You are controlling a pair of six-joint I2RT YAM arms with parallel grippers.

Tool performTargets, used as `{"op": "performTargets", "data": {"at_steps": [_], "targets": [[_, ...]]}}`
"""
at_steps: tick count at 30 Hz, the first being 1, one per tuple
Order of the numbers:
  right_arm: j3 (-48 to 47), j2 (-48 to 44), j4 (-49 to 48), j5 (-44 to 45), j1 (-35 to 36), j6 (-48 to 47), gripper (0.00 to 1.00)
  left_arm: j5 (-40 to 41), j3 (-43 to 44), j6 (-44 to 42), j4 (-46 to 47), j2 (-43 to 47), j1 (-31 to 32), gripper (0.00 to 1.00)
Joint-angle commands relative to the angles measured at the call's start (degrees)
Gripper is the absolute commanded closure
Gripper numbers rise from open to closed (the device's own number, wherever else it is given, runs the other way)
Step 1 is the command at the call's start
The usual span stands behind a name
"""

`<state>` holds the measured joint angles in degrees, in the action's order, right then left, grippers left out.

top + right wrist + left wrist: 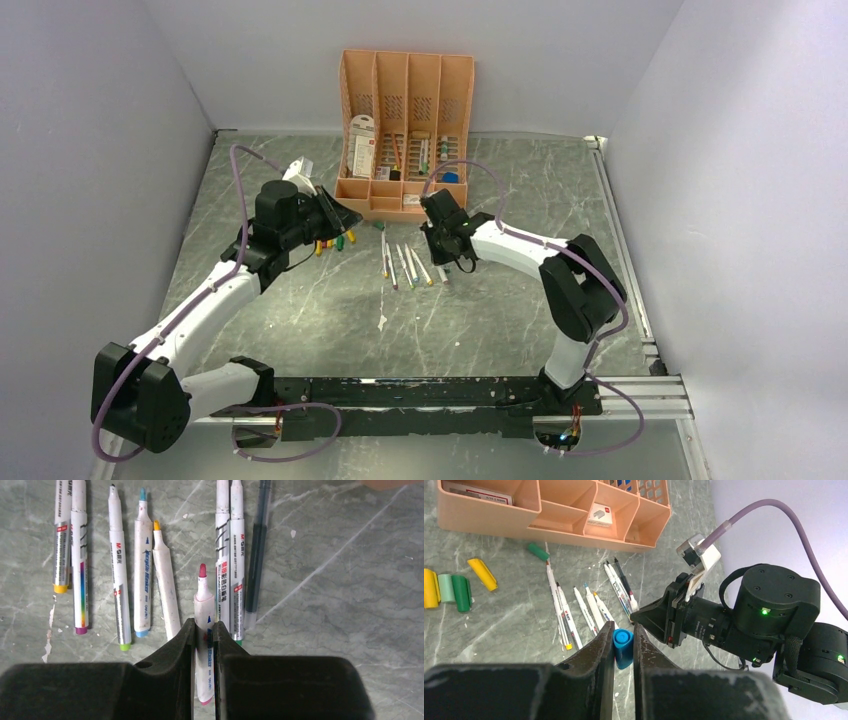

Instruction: Open the pen caps

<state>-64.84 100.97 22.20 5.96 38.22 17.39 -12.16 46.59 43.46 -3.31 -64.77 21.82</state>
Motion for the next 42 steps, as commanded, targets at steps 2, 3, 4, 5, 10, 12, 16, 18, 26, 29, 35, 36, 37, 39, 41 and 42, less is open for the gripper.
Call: {"op": "performTargets", "data": {"at_steps": [2, 3, 4, 5, 10, 12, 16, 18, 26, 29, 35, 36, 37, 39, 41, 42], "targets": [[-2.26, 1.15, -2.02, -0.76, -0.25, -0.71, 0.96, 0.99, -0.31, -0.99, -0.12, -0.1, -0.38, 0.87], [-2.29, 1.2, -2.12, -1.02, -0.23, -0.71, 0.93, 1.07, -0.42, -0.96, -0.12, -0.24, -0.38, 0.87], [-2.25, 1.14, -2.31, -1.29, -0.21, -0.77, 0.9, 1.15, -0.37, -1.01, -0.08, -0.47, -0.38, 0.87], [-2.28, 1.16, -2.39, -1.56, -0.19, -0.7, 0.88, 1.28, -0.39, -1.0, -0.18, -0.7, -0.38, 0.87], [-2.22, 1.62, -2.79, -2.21, -0.25, -0.78, 0.78, 1.59, -0.14, -1.27, -0.48, -1.72, -0.38, 0.87], [-2.08, 1.69, -2.9, -2.42, -0.21, -0.82, 0.76, 1.93, -0.09, -1.44, -0.63, -2.06, -0.38, 0.87], [-1.95, 1.68, -3.08, -2.78, -0.22, -0.8, 0.73, 2.48, 0.25, -1.71, -1.03, -2.52, -0.38, 0.87], [-1.96, 1.29, -2.91, -2.89, -0.24, -0.71, 0.71, 2.78, 0.4, -1.88, -1.12, -2.84, -0.38, 0.87], [-0.63, -5.15, -1.87, -4.14, -0.16, 0.5, 0.44, 6.16, 2.43, -3.83, -1.0, -7.46, -0.39, 0.87], [0.49, -8.05, -1.42, -4.37, -0.16, 1.03, 0.38, 7.79, 3.99, -4.99, -1.12, -10.54, -0.38, 0.87], [3.23, -13.17, -0.7, -4.77, -0.21, 2.08, 0.2, 12.26, 7.19, -7.39, -0.49, -17.49, -0.38, 0.87], [3.7, -13.99, -0.59, -4.85, -0.21, 2.16, 0.18, 13.36, 7.99, -7.98, -0.7, -18.73, -0.38, 0.87], [4.2, -14.61, -0.62, -4.84, -0.19, 2.32, 0.17, 14.64, 9.05, -8.44, -1.38, -20.06, -0.38, 0.87], [5.1, -15.8, -0.59, -4.97, -0.26, 2.45, 0.16, 16.54, 11.18, -9.38, -3.18, -22.85, -0.38, 0.86], [5.98, -16.78, -0.66, -5.07, -0.18, 2.63, 0.15, 18.18, 13.04, -10.23, -4.5, -25.41, -0.38, 0.86], [6.42, -17.13, -0.81, -5.15, -0.2, 2.67, 0.15, 18.67, 13.89, -10.59, -5.19, -26.77, -0.38, 0.85]]}}
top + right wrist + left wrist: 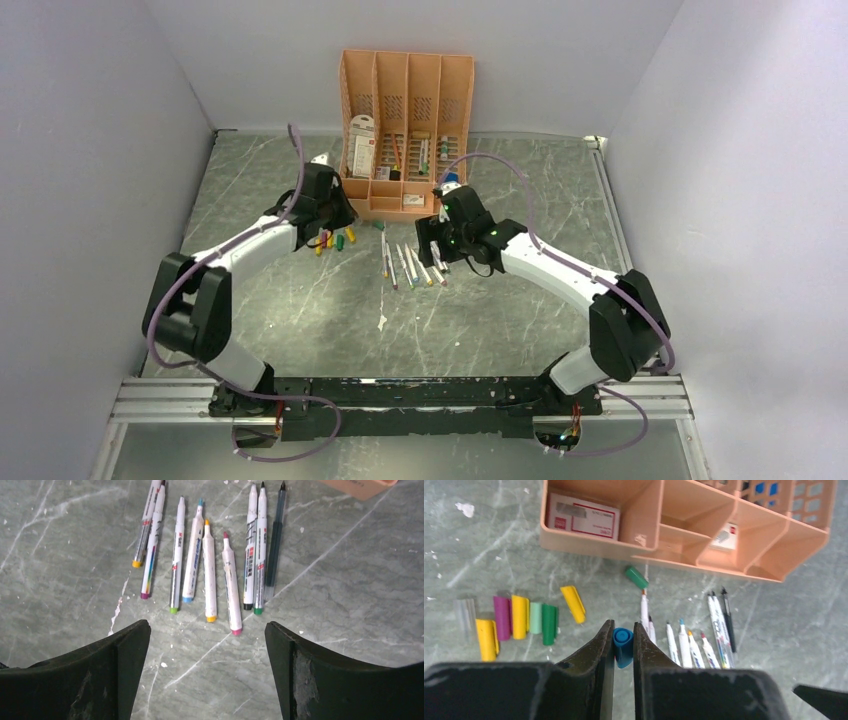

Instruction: Open the pen caps

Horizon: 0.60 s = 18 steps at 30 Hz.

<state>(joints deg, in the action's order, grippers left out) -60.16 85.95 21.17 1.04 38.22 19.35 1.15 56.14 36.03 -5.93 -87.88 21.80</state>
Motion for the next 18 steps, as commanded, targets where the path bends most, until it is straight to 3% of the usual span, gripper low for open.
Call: {"op": "performTargets", "data": {"at_steps": [1, 8, 18], "targets": [[2.12, -2.44, 0.07, -0.36, -0.23, 0.74, 0.14, 5.99, 5.2, -3.47, -3.59, -4.88, -0.36, 0.85], [4.64, -3.89, -0.96, -1.17, -0.24, 0.93, 0.13, 9.1, 9.43, -4.96, -7.63, -11.64, -0.36, 0.84], [6.36, -5.16, -1.72, -2.0, -0.24, 1.02, 0.11, 8.87, 9.71, -5.07, -9.21, -14.69, -0.36, 0.82]]}}
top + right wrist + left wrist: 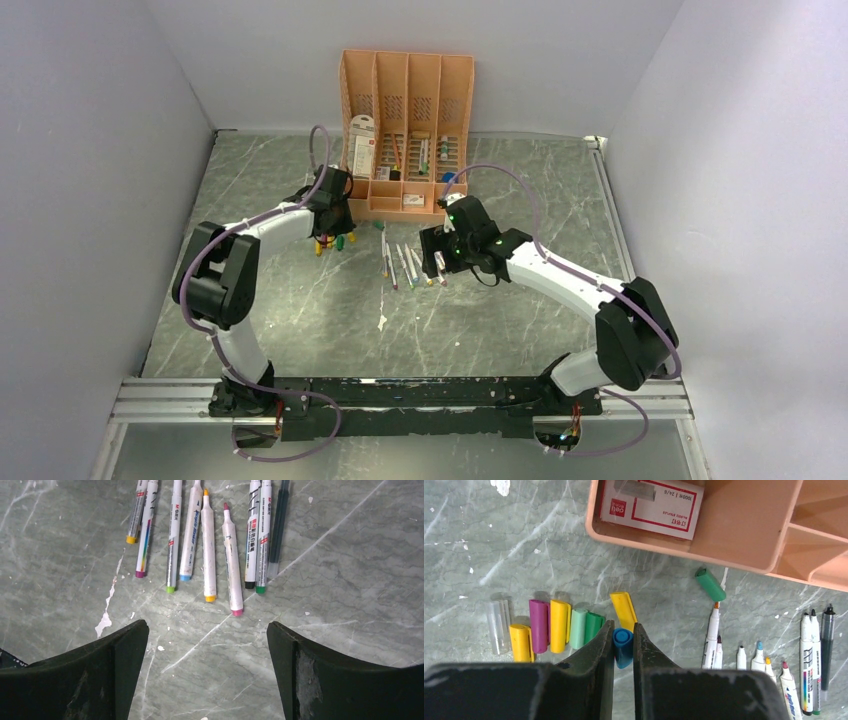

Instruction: Open the pen caps

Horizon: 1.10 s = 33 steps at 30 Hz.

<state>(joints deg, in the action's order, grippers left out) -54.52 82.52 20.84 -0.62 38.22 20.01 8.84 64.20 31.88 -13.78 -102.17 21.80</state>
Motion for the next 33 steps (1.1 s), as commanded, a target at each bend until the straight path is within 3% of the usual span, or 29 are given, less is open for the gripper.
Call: {"op": "performTargets", "data": {"at_steps": [1, 15, 23, 33], "targets": [[0.69, -1.75, -1.29, -0.46, -0.25, 0.31, 0.11, 1.24, 1.63, -0.87, -1.58, -0.52, -0.28, 0.82], [1.16, -2.26, -1.77, -1.59, -0.21, 0.68, 0.08, 1.93, 0.54, -0.45, -3.0, 1.8, 0.17, 0.73], [1.34, -2.67, -1.73, -1.77, -0.25, 0.93, 0.06, 2.19, 0.51, -0.07, -3.56, 4.03, 0.18, 0.62], [0.81, -1.76, -1.64, -2.35, -0.2, 1.01, 0.0, 0.96, 0.71, -0.81, -5.2, 10.48, 0.19, 0.59]]}}
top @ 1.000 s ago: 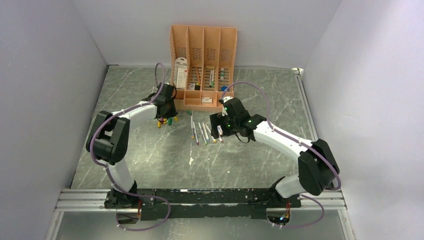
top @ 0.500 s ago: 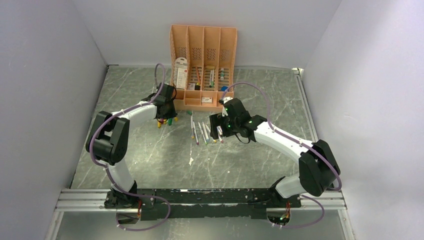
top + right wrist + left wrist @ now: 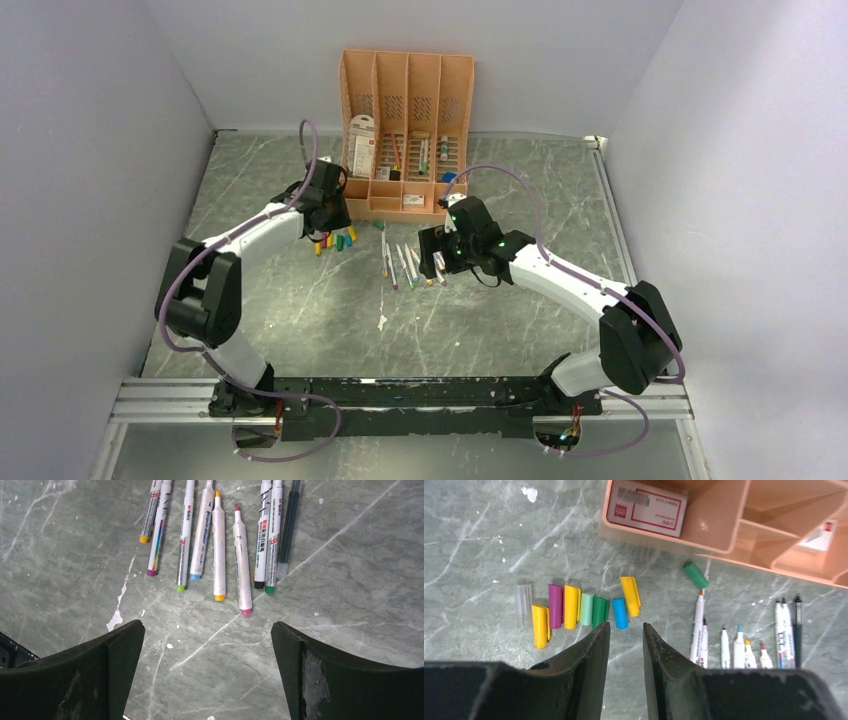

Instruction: Open the pen caps

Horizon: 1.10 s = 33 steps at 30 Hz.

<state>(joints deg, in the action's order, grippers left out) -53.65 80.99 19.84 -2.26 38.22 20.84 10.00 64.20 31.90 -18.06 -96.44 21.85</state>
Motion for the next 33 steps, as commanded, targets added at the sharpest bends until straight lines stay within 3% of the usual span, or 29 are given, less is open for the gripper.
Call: {"op": "performTargets", "data": {"at_steps": [1, 4, 9, 10, 16, 20, 25, 30, 33], "targets": [[-0.47, -0.07, -0.37, -0.59, -0.23, 0.05, 0.0, -0.69, 0.86, -1.19, -1.11, 5.61, 0.14, 0.58], [-1.5, -0.42, 0.06, -0.28, -0.23, 0.25, 0.0, -1.05, 1.97, -1.93, -2.63, 7.76, 0.14, 0.52], [-2.72, -1.08, 0.71, 0.1, -0.16, -0.21, 0.0, -1.1, 2.74, -2.4, -4.69, 12.63, 0.14, 0.03], [-2.77, -1.1, 0.79, 0.26, -0.19, -0.21, 0.0, -1.12, 2.62, -2.38, -4.97, 13.71, 0.18, 0.0], [-5.72, -1.49, 2.42, 1.07, -1.02, -0.59, 0.0, -0.89, 0.47, -1.83, -4.82, 20.92, 0.13, 0.01], [-6.42, -3.97, 2.17, 0.24, -5.99, -1.03, 0.0, 0.19, -0.4, -1.71, -5.94, 24.82, 0.13, 0.0], [-5.8, -5.81, 0.23, -1.02, -15.8, -1.5, 0.0, 2.15, -4.99, -5.42, -0.58, 28.94, 0.08, 0.0], [-1.27, -7.6, -5.24, 2.83, -21.42, -6.52, 0.0, 10.62, -11.1, -8.88, 5.87, 28.69, -0.05, 0.0], [4.94, -10.89, -13.11, 10.42, -23.67, -10.12, 0.0, 16.33, -15.0, -10.55, 11.96, 27.27, -0.66, 0.0]]}}
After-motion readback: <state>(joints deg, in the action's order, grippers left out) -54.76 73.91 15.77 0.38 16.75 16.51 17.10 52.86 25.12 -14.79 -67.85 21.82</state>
